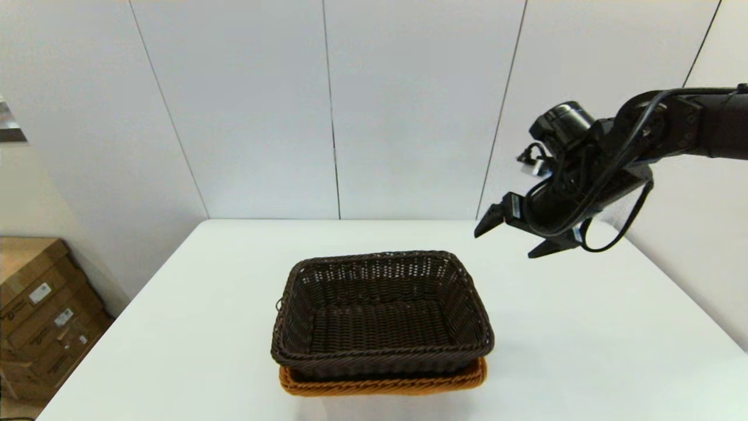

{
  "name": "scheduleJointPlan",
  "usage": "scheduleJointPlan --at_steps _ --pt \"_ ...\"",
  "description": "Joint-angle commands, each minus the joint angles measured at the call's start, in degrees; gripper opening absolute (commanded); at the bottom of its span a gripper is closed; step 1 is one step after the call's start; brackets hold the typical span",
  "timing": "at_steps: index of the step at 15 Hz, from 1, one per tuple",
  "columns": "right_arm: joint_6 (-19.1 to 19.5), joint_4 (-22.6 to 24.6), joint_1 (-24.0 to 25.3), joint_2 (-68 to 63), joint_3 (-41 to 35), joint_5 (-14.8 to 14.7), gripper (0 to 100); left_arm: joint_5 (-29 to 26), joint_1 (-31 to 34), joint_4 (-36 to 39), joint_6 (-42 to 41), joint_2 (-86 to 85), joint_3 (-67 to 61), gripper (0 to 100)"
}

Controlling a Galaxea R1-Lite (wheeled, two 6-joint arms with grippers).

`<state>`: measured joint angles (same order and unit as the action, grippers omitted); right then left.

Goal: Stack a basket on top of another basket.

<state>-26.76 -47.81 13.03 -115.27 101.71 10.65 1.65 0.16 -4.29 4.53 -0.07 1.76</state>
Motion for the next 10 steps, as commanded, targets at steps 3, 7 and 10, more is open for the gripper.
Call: scheduleJointPlan --at_steps 3,7,10 --pt "7.86 -0.62 -15.14 1.19 0.77 3.76 100 0.02 0.02 -0.02 0.04 -0.01 0.00 100" --pt "15.33 -4.75 -27.36 4.53 0.51 10.44 100 0.02 0.02 -0.02 0.04 -0.01 0.00 100" --pt "21.05 -11.34 -32.46 10.68 -3.00 17.73 100 0.02 0.02 -0.02 0.04 -0.01 0.00 100"
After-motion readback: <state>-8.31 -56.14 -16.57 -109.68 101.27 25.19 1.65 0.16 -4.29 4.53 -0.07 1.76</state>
